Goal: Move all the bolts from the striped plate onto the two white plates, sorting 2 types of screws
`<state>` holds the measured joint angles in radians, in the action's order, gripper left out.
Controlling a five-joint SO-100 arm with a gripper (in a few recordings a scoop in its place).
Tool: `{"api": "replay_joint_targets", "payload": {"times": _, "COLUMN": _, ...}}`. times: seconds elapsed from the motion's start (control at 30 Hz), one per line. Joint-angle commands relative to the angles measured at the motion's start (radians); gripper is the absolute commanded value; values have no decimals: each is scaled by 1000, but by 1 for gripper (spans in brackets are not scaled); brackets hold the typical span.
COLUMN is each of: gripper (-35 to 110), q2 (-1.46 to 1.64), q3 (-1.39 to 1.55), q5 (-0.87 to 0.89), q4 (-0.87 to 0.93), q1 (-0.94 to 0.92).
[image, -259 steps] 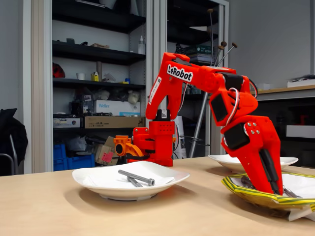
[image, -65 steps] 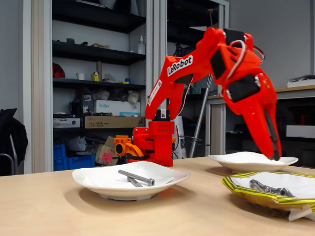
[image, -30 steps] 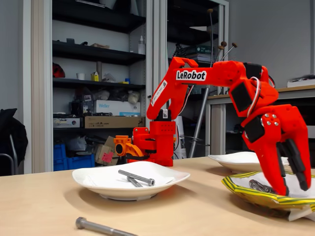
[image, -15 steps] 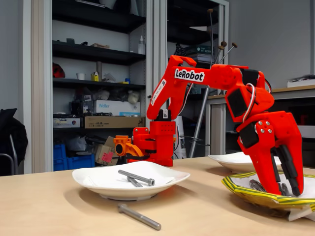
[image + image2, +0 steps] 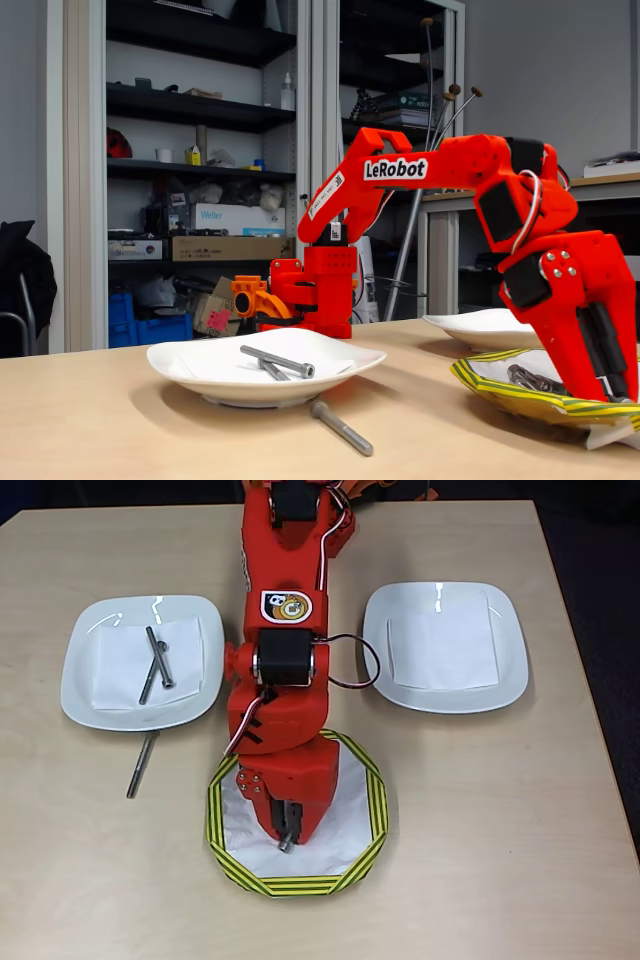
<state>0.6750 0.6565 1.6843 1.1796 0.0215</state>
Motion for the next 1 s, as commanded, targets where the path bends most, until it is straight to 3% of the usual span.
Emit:
{"api": "replay_joint_targets", "payload": {"times": 0.0, "gripper": 2, "q2": -11, "q3": -179, "q5": -58, "q4": 173, "q1": -6}}
{"api": "replay_joint_targets", "payload": {"times": 0.2, "gripper": 2, "q2": 40, "q3": -270, "q5": -259, "q4": 308, "q1": -87}}
{"api": "replay_joint_targets", "payload": {"times": 0.53, "gripper": 1, "q2": 268, "q3": -123, "q5": -620, "q4": 319, "q1": -255}}
{"api": "replay_joint_targets", "payload": {"times": 0.97, "gripper": 0, "q2": 640, "q3": 232, "q5": -796, "q4": 474, "q1": -449}}
